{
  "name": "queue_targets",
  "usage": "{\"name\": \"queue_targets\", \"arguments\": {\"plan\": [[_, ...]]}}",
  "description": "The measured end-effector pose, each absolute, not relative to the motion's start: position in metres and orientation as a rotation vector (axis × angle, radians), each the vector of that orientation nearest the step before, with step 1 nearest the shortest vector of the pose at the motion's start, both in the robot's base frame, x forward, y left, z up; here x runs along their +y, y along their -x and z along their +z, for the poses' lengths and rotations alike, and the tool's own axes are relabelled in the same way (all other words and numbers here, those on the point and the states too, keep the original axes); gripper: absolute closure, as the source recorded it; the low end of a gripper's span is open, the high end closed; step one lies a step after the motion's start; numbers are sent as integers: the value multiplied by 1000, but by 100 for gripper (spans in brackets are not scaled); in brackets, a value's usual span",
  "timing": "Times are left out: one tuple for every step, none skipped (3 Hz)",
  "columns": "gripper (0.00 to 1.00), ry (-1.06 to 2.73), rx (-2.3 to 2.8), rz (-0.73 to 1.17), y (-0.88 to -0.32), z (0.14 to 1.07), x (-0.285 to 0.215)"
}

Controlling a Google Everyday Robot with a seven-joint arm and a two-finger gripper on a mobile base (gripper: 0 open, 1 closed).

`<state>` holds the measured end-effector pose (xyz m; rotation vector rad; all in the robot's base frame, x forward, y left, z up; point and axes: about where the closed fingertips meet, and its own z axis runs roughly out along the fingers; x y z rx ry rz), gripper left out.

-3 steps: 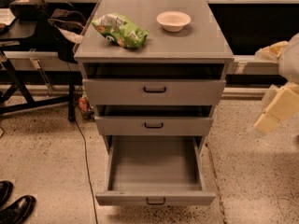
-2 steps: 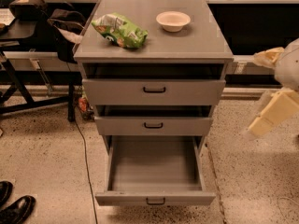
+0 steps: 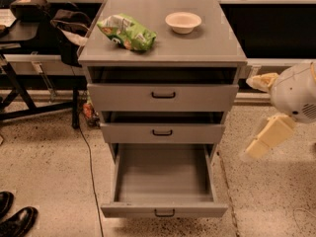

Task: Close bottom drawer

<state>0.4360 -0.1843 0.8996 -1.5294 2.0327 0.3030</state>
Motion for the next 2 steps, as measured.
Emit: {"name": "queue_targets", "arguments": {"plan": [[0,1539,2066,303,-444,849,-164],[0,1539,2066,303,-444,849,-164]]}}
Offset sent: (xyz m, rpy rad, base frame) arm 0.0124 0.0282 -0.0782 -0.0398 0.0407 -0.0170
